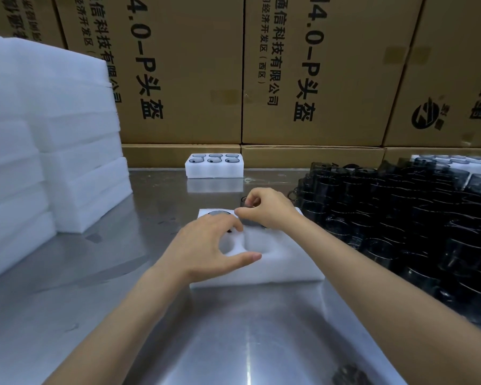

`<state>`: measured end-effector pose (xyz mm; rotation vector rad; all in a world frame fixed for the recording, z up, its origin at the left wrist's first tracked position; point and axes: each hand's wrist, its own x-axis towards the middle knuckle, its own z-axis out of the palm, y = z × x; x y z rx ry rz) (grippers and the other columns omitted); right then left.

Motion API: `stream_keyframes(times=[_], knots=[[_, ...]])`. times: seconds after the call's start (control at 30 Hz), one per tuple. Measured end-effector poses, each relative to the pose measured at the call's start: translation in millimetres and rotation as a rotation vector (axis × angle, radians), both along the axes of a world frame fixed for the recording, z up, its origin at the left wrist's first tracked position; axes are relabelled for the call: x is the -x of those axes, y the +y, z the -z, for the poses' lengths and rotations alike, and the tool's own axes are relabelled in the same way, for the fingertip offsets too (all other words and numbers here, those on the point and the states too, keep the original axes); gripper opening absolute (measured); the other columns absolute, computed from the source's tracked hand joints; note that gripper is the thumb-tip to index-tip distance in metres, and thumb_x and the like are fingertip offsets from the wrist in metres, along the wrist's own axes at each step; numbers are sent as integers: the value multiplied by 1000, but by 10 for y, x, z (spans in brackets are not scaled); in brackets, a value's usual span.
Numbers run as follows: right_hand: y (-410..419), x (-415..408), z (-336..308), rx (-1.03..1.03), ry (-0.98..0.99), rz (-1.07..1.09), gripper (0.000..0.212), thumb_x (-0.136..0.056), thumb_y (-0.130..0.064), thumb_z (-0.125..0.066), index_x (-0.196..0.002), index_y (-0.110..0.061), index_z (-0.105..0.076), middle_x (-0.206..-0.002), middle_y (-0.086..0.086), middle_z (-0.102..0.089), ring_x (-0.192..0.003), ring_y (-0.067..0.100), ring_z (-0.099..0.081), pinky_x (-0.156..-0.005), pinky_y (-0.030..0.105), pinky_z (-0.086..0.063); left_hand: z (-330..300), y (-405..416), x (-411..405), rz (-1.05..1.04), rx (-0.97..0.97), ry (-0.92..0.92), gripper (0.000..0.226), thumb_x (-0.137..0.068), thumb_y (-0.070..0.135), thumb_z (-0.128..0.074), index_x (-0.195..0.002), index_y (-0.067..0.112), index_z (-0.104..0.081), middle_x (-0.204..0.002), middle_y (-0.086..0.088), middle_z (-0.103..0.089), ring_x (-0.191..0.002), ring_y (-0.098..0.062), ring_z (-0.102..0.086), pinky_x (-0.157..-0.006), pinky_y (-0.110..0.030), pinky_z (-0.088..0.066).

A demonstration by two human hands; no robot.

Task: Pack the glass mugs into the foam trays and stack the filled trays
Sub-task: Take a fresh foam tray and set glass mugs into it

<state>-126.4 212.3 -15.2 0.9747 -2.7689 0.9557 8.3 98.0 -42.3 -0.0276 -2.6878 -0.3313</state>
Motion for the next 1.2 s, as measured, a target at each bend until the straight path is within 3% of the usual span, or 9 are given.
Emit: stream_keyframes(times=[0.13, 0.3, 0.4, 0.47, 0.53, 0.63, 0.73, 1.0, 1.2], knots=[[-19, -17, 119, 51, 89, 41, 28, -74, -51, -70, -76, -30, -52, -97, -4, -53, -91, 17, -52, -65, 26, -36, 16, -5, -1, 6, -5, -3, 55, -67, 79, -46, -105, 39, -52, -108, 26, -54, -100, 3, -46, -75, -18, -33], [9, -19, 101, 6, 54, 2, 41, -81, -66, -54, -81, -25, -57, -97, -1, -53, -102, 20, -47, -79, 32, -40, 13, -51, 24, 23, -117, -34, 61, -66, 84, -35, -105, 40, -53, -106, 28, -54, -100, 7, -45, -77, -11, -35], [151, -19, -41, 188, 80, -37, 47, -95, -54, -35, -88, -19, -65, -100, -1, -59, -117, 23, -42, -90, 37, -37, 19, -61, 35, 59, -234, 56, 56, -75, 77, -33, -108, 37, -55, -106, 28, -54, -102, 5, -46, -87, -21, -41], [327, -28, -84, 344, 53, -74, 43, -100, -42, -28, -110, -23, -65, -118, -6, -58, -127, 14, -37, -98, 33, -33, -15, -48, 58, 71, -200, 99, 61, -79, 74, -33, -125, 38, -49, -127, 30, -46, -119, 5, -38, -100, -20, -34], [492, -57, -41, 225, 56, -149, 44, -102, -36, -21, -135, -31, -50, -142, -15, -44, -138, 3, -23, -108, 29, -23, -72, -36, 98, 87, -129, 40, 73, -80, 75, -29, -144, 40, -29, -148, 29, -20, -137, 8, -14, -111, -21, -14], [590, -126, 113, -40, 61, -239, 46, -104, -33, -16, -149, -31, -26, -154, -23, -19, -142, -5, -5, -117, 29, -9, -95, -32, 158, 94, 0, -108, 79, -82, 73, -22, -150, 36, -9, -152, 27, 5, -140, 7, 10, -115, -27, 4], [609, -164, 197, -97, 51, -241, 47, -103, -31, -16, -150, -34, -21, -154, -26, -11, -141, -7, -3, -113, 23, -7, -57, -32, 168, 82, 20, -179, 77, -82, 68, -23, -150, 36, -9, -155, 24, 2, -142, 4, 11, -116, -30, 5], [635, -222, 159, -236, 37, -205, 47, -101, -31, -20, -146, -40, -26, -153, -29, -11, -142, -6, -6, -110, 32, -18, -62, -42, 183, 53, 11, -214, 69, -80, 65, -23, -145, 43, -26, -154, 23, -15, -144, 1, 0, -117, -36, 2], [558, -229, 150, -331, 63, -213, 48, -100, -29, -19, -147, -36, -27, -156, -19, -15, -144, 3, -10, -113, 33, -14, -49, 12, 210, 9, 10, -247, 68, -76, 66, -27, -140, 42, -35, -153, 18, -25, -145, -5, -8, -117, -38, -1]])
